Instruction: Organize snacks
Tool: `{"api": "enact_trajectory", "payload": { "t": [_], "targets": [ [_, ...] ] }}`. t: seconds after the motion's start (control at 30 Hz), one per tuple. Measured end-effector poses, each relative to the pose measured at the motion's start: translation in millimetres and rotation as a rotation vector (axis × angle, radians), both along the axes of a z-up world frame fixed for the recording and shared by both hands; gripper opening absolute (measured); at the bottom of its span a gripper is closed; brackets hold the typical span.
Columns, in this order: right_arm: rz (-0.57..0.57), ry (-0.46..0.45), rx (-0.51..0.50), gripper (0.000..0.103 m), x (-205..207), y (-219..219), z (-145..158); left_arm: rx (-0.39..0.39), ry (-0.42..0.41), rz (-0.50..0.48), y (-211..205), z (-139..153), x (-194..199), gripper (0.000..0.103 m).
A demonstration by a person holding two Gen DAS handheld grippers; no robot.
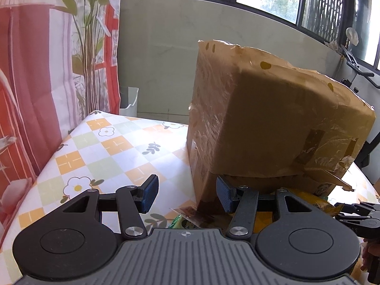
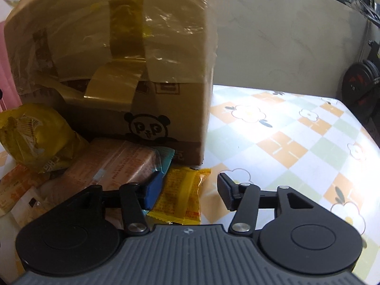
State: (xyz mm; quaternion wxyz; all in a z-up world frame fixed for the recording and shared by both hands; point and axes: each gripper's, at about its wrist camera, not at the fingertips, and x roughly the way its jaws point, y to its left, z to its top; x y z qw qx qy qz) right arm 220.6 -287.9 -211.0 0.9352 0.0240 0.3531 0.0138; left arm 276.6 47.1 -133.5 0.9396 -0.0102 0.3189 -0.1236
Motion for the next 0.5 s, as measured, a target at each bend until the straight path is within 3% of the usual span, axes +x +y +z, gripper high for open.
{"api": "enact_trajectory", "payload": {
  "t": [0.5],
  "targets": [
    [0.05, 0.027, -0.121, 0.047, -13.1, -8.2, -4.6, -0.006, 0.014, 0.001, 1.9, -2.8, -8.6, 0.056]
  ]
}}
